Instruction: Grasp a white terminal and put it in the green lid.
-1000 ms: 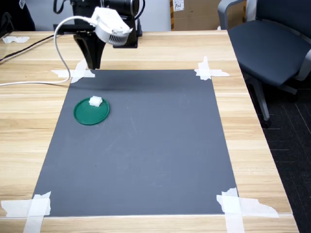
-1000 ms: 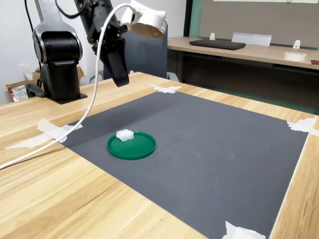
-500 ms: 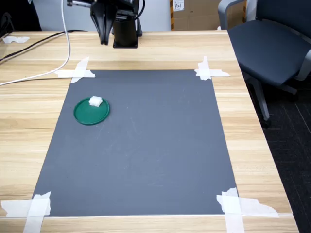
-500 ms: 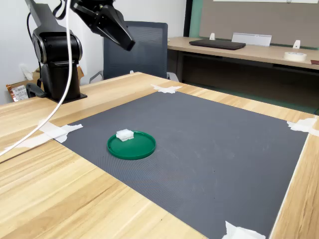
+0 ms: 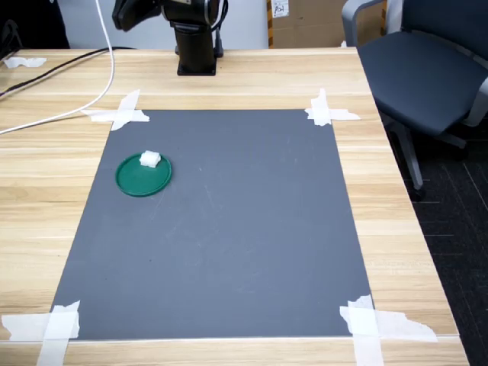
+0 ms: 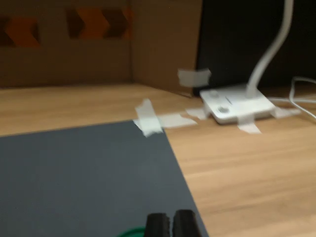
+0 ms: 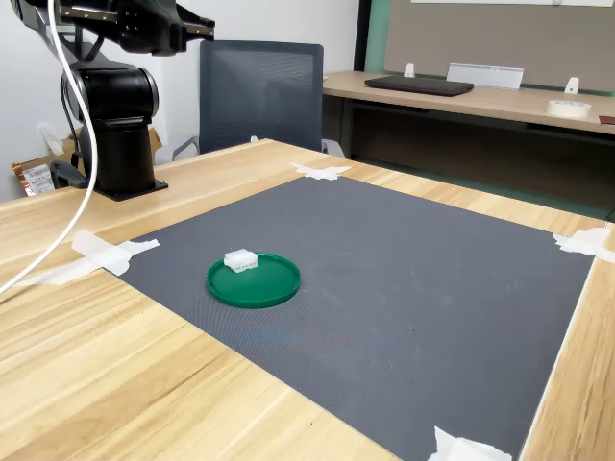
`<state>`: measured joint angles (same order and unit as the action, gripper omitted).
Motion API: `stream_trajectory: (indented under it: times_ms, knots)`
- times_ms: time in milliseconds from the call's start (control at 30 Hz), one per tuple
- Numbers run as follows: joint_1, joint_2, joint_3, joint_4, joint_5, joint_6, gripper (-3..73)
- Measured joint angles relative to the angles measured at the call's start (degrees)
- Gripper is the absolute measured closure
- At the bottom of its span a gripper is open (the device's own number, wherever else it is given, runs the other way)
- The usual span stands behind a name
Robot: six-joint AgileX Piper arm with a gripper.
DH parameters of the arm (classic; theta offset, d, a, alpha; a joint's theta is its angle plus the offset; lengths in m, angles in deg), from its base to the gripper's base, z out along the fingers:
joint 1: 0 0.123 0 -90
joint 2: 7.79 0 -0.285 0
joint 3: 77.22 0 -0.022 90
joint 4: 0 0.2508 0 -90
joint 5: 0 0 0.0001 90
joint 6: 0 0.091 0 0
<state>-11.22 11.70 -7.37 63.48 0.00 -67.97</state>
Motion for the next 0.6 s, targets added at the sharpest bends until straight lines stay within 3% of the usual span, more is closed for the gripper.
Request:
stream_trajectory:
  times_ms: [267, 600]
  knots:
    - [0.59, -3.08, 0.75, 1.60, 7.82, 0.00, 72.3]
    - [1.32, -10.85, 6.78, 1.35, 7.70, -0.28, 72.3]
